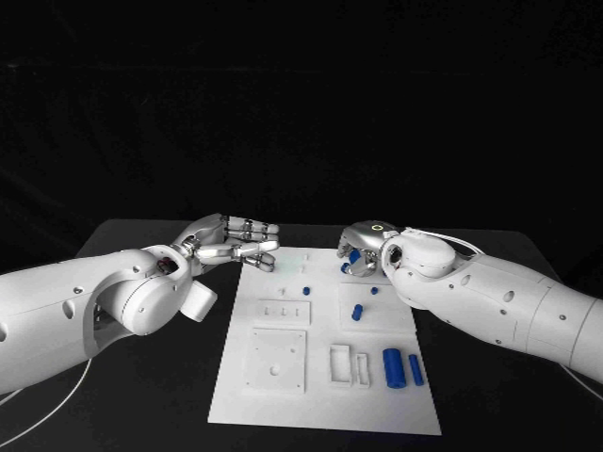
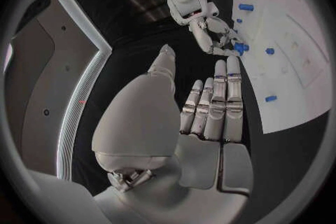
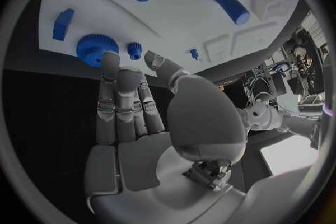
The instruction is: Assemble the parts on the task board
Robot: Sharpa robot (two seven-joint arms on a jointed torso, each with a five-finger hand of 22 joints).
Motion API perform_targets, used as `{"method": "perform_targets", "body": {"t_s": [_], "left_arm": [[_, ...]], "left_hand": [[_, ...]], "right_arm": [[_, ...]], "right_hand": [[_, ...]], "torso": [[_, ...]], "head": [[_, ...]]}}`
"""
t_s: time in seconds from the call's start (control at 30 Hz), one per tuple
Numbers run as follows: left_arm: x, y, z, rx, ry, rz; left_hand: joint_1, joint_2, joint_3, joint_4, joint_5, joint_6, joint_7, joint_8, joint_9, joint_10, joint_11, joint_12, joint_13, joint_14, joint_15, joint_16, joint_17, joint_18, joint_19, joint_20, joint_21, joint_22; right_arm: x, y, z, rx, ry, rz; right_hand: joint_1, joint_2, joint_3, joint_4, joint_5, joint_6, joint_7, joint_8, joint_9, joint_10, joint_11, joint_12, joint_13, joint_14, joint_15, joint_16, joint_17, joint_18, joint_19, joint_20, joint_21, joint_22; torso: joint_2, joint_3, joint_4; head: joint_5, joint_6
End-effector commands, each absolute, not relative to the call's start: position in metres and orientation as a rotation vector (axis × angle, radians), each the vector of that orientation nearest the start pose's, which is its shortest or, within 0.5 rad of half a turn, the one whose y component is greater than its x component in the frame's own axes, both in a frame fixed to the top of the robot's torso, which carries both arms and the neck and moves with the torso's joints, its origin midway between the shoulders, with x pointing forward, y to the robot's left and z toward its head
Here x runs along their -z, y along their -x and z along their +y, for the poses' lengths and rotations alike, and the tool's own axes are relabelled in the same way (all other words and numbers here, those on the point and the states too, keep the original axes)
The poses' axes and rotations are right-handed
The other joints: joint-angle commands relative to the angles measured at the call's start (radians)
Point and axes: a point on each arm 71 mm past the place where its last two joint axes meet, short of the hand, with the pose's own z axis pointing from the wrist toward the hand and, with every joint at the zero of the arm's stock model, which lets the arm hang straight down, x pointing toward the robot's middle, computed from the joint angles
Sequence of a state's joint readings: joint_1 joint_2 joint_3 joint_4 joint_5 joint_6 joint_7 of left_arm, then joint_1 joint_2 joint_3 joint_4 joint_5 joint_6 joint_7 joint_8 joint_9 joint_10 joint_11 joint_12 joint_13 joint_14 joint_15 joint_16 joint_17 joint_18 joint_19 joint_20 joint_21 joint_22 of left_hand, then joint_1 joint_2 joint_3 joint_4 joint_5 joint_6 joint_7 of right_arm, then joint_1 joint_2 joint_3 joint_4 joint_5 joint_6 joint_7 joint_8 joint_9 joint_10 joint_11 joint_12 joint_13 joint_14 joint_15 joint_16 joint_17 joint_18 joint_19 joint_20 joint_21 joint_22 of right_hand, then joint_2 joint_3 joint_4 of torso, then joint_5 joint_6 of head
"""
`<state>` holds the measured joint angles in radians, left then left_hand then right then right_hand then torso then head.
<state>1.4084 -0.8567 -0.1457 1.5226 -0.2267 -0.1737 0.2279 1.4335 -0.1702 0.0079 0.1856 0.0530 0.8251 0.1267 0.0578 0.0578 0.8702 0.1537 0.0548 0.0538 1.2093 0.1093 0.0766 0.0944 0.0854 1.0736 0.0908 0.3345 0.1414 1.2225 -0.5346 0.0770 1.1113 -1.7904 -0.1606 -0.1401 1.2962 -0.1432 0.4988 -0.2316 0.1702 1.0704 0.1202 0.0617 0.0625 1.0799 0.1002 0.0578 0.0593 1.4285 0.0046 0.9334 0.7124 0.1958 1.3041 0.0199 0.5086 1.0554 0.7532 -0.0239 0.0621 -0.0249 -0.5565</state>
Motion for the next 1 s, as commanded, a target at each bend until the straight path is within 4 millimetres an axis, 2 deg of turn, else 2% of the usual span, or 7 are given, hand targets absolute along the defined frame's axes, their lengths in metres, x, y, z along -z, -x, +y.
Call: {"method": "perform_targets", "body": {"t_s": [0.03, 0.23, 0.6, 0.73, 0.9, 1.0], "left_arm": [[0.1209, -0.5043, 0.2035, 1.475, 0.739, 1.648], [0.1211, -0.5048, 0.2037, 1.473, 0.740, 1.650], [0.1216, -0.5050, 0.2039, 1.474, 0.741, 1.657], [0.1217, -0.5051, 0.2042, 1.473, 0.742, 1.658], [0.1217, -0.5054, 0.2042, 1.473, 0.742, 1.658], [0.1218, -0.5056, 0.2044, 1.472, 0.744, 1.658]], "left_hand": [[-0.006, 0.013, 0.004, -0.016, -0.004, 0.000, 0.005, 0.000, -0.001, -0.001, 0.004, 0.001, 0.001, -0.007, 0.002, 0.004, 0.002, 0.018, -0.007, 0.000, 0.006, 0.002], [-0.006, 0.013, 0.004, -0.016, -0.004, 0.000, 0.005, 0.000, -0.001, -0.001, 0.004, 0.001, 0.001, -0.007, 0.002, 0.004, 0.002, 0.018, -0.007, 0.000, 0.006, 0.002], [-0.007, 0.015, 0.005, -0.019, -0.004, 0.000, 0.007, 0.000, -0.001, -0.004, 0.004, 0.001, 0.001, -0.008, 0.002, 0.004, 0.003, 0.018, -0.008, 0.000, 0.007, 0.002], [-0.008, 0.017, 0.006, -0.021, -0.004, -0.005, 0.008, -0.001, -0.001, -0.007, 0.004, 0.001, 0.001, -0.008, 0.002, 0.005, 0.003, 0.018, -0.009, 0.000, 0.008, 0.003], [-0.009, 0.018, 0.006, -0.022, -0.004, -0.005, 0.008, -0.001, -0.001, -0.009, 0.003, 0.001, 0.001, -0.008, 0.002, 0.005, 0.004, 0.018, -0.009, 0.000, 0.009, 0.003], [-0.009, 0.018, 0.006, -0.023, -0.004, -0.008, 0.007, -0.001, -0.001, -0.012, 0.001, 0.001, 0.001, -0.008, 0.001, 0.005, 0.004, 0.018, -0.010, 0.000, 0.009, 0.003]], "right_arm": [[0.1649, -0.5690, -0.1593, -0.325, 0.384, 1.595], [0.1661, -0.5696, -0.1604, -0.315, 0.385, 1.603], [0.1692, -0.5698, -0.1601, -0.310, 0.391, 1.620], [0.1706, -0.5699, -0.1602, -0.308, 0.393, 1.625], [0.1716, -0.5702, -0.1606, -0.307, 0.392, 1.627], [0.1717, -0.5702, -0.1606, -0.307, 0.392, 1.626]], "right_hand": [[-0.013, -0.003, 0.022, -0.001, -0.008, 0.008, -0.004, 0.000, 0.001, 0.009, 0.001, -0.001, -0.001, -0.001, 0.002, 0.004, -0.002, 0.026, 0.009, -0.002, -0.013, 0.022], [-0.020, -0.003, 0.040, 0.003, -0.004, 0.021, -0.007, 0.001, 0.002, 0.019, -0.001, 0.000, -0.001, -0.002, 0.001, 0.005, -0.002, 0.027, 0.014, -0.002, -0.031, 0.052], [-0.030, 0.000, 0.057, 0.012, -0.007, 0.030, -0.008, 0.000, 0.001, 0.028, -0.001, 0.000, -0.001, -0.002, 0.001, 0.006, -0.003, 0.027, 0.036, -0.002, -0.095, 0.121], [-0.032, 0.003, 0.062, 0.015, -0.009, 0.037, -0.008, 0.000, 0.002, 0.037, -0.003, -0.001, -0.001, -0.002, -0.001, 0.006, -0.003, 0.026, 0.040, -0.004, -0.106, 0.132], [-0.036, 0.012, 0.084, 0.018, -0.016, 0.049, -0.007, 0.001, 0.002, 0.057, -0.008, -0.001, -0.001, -0.002, -0.004, 0.007, -0.003, 0.024, 0.044, -0.006, -0.121, 0.153], [-0.034, 0.023, 0.108, 0.019, -0.039, 0.060, -0.007, 0.002, 0.003, 0.078, -0.013, 0.000, 0.000, -0.002, -0.008, 0.006, -0.002, 0.024, 0.044, -0.008, -0.123, 0.164]], "torso": [[0.009, -0.0023, 0.0003], [0.013, -0.0029, 0.0000], [0.020, -0.0042, 0.0017], [0.022, -0.0041, 0.0001], [0.024, -0.0041, -0.0008], [0.025, -0.0043, -0.0009]], "head": [[0.000, 0.003], [-0.003, 0.000], [-0.003, 0.004], [-0.002, 0.005], [-0.001, 0.005], [-0.002, 0.005]]}}
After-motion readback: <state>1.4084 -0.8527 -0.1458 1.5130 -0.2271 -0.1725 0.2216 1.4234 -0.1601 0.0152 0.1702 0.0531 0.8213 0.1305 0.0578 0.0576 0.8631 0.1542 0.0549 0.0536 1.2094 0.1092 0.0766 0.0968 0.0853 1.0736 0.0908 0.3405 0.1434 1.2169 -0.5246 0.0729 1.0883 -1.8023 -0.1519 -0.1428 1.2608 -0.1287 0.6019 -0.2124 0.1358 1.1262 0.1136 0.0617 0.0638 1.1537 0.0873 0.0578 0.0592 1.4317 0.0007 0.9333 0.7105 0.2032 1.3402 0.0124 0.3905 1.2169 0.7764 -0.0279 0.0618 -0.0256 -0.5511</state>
